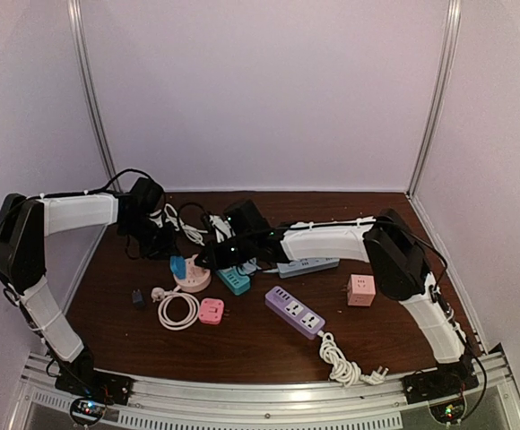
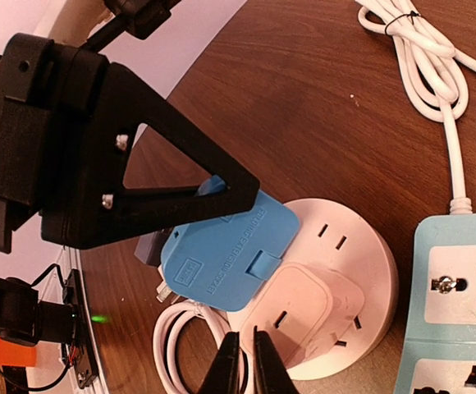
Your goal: Pull the plug off the socket
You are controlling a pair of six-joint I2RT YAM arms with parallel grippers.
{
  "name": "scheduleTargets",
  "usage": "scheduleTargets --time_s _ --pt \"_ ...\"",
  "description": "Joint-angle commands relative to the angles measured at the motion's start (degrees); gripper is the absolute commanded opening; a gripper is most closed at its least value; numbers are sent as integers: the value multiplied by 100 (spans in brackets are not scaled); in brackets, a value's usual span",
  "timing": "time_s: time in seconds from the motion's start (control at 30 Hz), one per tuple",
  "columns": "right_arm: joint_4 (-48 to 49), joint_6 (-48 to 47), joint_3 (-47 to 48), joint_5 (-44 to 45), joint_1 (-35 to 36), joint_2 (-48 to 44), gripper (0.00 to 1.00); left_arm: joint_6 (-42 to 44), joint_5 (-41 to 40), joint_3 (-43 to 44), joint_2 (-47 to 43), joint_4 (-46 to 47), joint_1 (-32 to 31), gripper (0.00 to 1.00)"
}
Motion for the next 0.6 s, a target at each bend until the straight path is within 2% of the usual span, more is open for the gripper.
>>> scheduleTargets --time_s 0.0,0.27,0.57 --pt "-41 109 151 -73 -10 188 8 157 46 -157 41 -540 -64 6" --pt "-246 321 186 3 -4 371 1 304 47 71 -96 -541 -64 7" --pt "-483 408 186 275 -14 421 1 263 398 295 -254 -549 -64 7"
